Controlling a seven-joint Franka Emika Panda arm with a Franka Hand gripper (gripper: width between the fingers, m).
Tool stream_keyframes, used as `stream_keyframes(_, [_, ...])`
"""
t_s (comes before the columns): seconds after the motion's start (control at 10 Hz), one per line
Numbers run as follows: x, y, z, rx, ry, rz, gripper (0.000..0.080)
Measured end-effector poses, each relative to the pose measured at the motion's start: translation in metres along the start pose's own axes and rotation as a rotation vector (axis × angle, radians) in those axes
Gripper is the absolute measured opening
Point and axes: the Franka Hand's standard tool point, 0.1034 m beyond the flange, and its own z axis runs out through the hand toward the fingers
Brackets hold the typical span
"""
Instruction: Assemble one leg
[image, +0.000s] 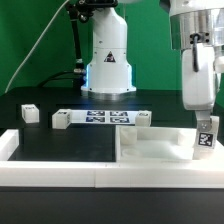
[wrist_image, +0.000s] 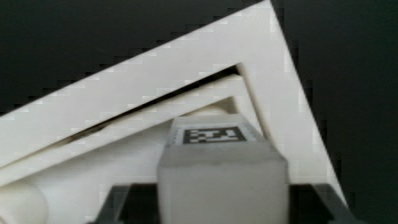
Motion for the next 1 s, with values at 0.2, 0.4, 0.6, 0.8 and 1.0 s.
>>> stream_keyframes(0.2, [0.0025,-0.0012,-0.0003,0.006,0.006,0.014,0.0295])
stream_keyframes(0.4, [0.0023,-0.0008,-0.0001,0.006,0.005,-0.022,0.0332])
stream_keyframes(0.6, [0.0022,-0.0007,-0.0001,0.006,0.005,-0.024,0.0601])
stream_keyframes(0.8, [0.0021,-0.0007,-0.0001,0.006,0.005,-0.024,0.0641])
stream_keyframes(1.0, [0.0021,-0.0007,-0.0001,0.006,0.005,-0.024,0.0648])
